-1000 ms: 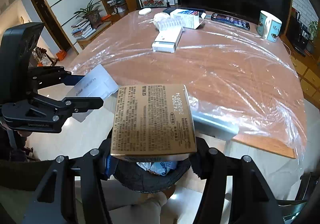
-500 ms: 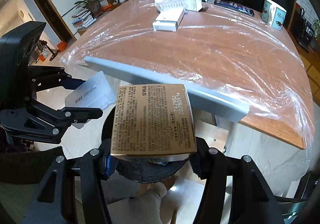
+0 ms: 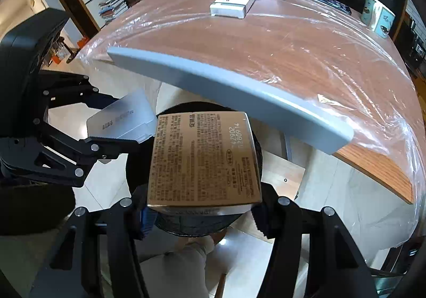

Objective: Collect trash
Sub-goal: 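Open both grippers to drop the clear box and brown box into the bin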

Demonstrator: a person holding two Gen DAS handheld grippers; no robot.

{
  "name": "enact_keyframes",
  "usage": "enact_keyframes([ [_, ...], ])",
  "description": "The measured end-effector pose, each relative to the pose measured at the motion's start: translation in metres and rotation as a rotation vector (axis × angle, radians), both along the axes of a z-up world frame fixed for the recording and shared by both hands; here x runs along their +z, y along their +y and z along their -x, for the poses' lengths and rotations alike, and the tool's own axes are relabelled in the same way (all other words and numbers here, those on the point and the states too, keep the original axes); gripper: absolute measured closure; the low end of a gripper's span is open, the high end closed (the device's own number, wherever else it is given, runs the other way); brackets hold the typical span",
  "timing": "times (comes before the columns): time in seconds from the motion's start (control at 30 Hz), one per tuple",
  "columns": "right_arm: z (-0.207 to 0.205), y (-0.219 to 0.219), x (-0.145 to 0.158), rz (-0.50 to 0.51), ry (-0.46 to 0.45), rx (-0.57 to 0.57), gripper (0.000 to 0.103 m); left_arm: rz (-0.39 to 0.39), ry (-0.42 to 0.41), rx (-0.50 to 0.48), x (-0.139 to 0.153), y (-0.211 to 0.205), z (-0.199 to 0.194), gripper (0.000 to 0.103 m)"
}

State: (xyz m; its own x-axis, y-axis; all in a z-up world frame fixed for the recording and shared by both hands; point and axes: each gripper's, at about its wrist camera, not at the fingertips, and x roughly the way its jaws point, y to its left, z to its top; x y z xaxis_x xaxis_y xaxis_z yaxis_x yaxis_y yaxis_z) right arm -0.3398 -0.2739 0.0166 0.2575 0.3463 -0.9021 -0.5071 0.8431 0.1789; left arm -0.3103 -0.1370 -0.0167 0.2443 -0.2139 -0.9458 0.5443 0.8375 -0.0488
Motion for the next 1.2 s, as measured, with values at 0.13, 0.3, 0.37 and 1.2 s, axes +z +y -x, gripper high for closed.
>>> enact_keyframes([
  [0.13, 0.0, 0.003, -0.009, 0.016, 0.011, 0.013, 0.045, -0.018, 0.008, -0.006, -0.009, -0.003, 0.002, 0.047],
  [0.3, -0.001, 0.007, -0.018, 0.036, 0.02, 0.027, 0.045, -0.041, 0.021, -0.012, -0.021, -0.008, 0.005, 0.047],
  [0.37, -0.002, 0.008, -0.023, 0.042, 0.026, 0.029, 0.045, -0.047, 0.026, -0.013, -0.025, -0.009, 0.006, 0.047],
  [1.2, -0.013, 0.015, -0.062, 0.1, 0.091, 0.016, 0.045, -0.117, 0.077, -0.016, -0.068, -0.013, -0.001, 0.047],
])
